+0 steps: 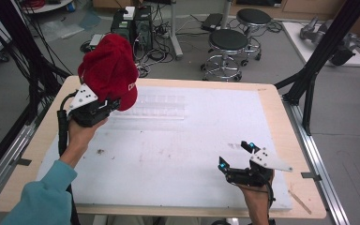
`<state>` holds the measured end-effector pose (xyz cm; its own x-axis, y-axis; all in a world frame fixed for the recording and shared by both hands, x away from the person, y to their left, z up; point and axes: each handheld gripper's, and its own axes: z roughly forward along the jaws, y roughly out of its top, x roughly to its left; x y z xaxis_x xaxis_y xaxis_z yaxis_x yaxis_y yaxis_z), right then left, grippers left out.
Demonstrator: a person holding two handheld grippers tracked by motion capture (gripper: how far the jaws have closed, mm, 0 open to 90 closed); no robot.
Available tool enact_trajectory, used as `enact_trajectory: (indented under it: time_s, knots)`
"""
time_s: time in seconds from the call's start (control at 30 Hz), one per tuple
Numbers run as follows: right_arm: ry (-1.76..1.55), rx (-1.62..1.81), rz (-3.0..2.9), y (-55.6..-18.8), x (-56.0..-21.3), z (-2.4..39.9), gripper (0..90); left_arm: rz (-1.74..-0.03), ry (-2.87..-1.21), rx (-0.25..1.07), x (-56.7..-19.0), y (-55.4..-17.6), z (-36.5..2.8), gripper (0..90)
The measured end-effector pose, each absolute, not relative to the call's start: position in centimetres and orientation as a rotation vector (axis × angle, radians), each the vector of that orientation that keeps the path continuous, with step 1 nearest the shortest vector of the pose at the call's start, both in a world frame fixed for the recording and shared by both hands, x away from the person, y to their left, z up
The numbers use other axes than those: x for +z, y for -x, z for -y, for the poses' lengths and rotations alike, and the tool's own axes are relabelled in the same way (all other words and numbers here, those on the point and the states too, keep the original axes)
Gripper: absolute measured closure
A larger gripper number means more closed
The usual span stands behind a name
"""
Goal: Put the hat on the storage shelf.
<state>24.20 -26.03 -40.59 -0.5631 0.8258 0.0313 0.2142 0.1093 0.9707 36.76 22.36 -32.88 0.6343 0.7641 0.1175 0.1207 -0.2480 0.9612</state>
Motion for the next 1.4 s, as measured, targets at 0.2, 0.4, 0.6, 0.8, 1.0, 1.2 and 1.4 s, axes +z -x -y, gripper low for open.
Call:
enact_trajectory:
  time_s: [0.2,0.4,0.6,0.8,1.0,1.2,1.4]
  knots:
    - [-0.998,1.492,-1.792,-23.5,-42.7,26.5,2.0,-0.754,-1.752,0.742,-33.4,-37.9,-22.5,85.2]
    - [-0.975,1.524,-1.733,-23.6,-43.8,26.4,2.0,-0.782,-1.768,0.741,-34.3,-39.0,-22.1,85.3]
    - [-0.972,1.535,-1.699,-23.8,-44.2,26.3,2.0,-0.792,-1.783,0.744,-35.0,-39.7,-21.5,85.3]
    - [-0.977,1.545,-1.654,-23.9,-44.8,26.6,2.0,-0.807,-1.801,0.753,-35.4,-40.0,-21.1,85.3]
    - [-0.983,1.544,-1.64,-24.0,-45.2,26.7,2.0,-0.823,-1.8,0.751,-35.6,-40.2,-21.0,85.3]
    - [-0.976,1.539,-1.637,-24.0,-45.3,26.7,2.0,-0.863,-1.783,0.76,-35.6,-40.1,-20.6,85.3]
    - [-0.987,1.548,-1.637,-24.0,-45.3,26.7,2.0,-0.875,-1.783,0.768,-35.7,-40.1,-19.9,85.3]
